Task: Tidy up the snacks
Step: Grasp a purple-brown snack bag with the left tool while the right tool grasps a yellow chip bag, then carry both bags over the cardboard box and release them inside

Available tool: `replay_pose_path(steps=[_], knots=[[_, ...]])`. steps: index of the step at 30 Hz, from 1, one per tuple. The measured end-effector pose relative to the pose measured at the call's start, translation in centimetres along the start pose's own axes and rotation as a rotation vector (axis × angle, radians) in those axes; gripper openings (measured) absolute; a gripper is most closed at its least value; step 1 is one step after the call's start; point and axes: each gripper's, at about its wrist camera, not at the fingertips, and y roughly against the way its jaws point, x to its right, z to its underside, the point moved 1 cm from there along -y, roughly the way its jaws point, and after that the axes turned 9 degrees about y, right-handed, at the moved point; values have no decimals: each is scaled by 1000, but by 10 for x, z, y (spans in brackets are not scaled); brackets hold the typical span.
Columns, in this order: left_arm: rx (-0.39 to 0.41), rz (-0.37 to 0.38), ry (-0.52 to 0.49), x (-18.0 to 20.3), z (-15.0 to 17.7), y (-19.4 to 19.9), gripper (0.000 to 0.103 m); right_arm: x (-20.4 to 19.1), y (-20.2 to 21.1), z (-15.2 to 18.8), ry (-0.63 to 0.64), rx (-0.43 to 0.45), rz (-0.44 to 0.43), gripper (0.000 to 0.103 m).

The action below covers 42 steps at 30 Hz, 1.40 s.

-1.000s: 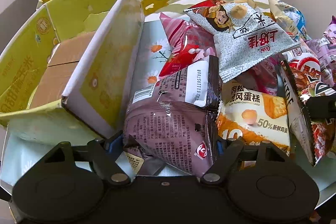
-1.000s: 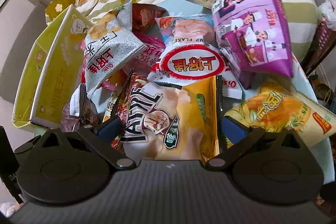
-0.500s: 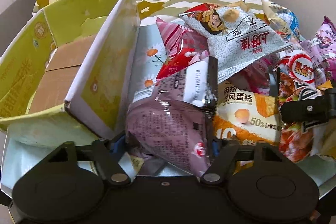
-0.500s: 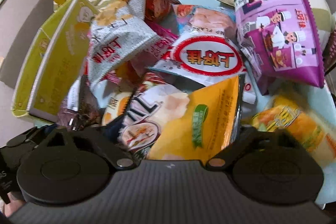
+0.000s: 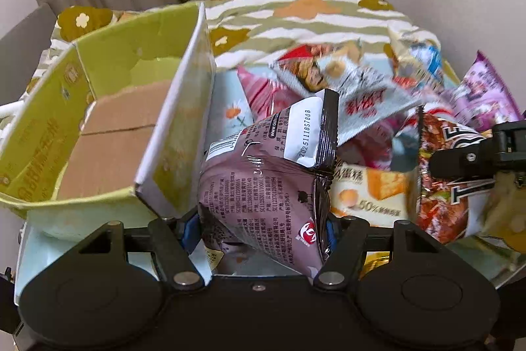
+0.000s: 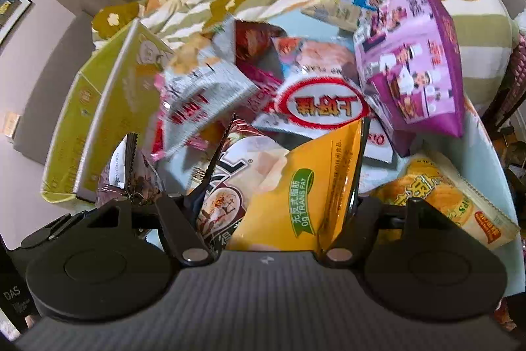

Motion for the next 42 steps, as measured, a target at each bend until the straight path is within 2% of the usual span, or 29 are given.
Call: replay_pose_path(steps=[5,12,18,22,27,33,40,42], knots=[[81,4,4,2,-14,31,71,-13,19,-11,29,40,-30,85],[210,-50,34,-13,-45,67,71,-45,39,-46,125,99,-75,85],[289,-99,59,-55,-78,81,72,-91,45,-78,224,142,-106,85],[322,-120,55,-92,-102,76,73,-131,39,-98,265,168,-124,85],[316,-120,16,-139,-133,52,73,-183,14,-122,277,196,-101,85],[265,-93,-38,-183,-158,4,75,-229,-37,-145,217,185,-53,85],[185,-42,-114,-206,-174,-59,76,-264,-86,-157,171,182,53,85],[155,-22,-122,-208,-176,-73,81,-271,-96,-157,158,177,85,85]])
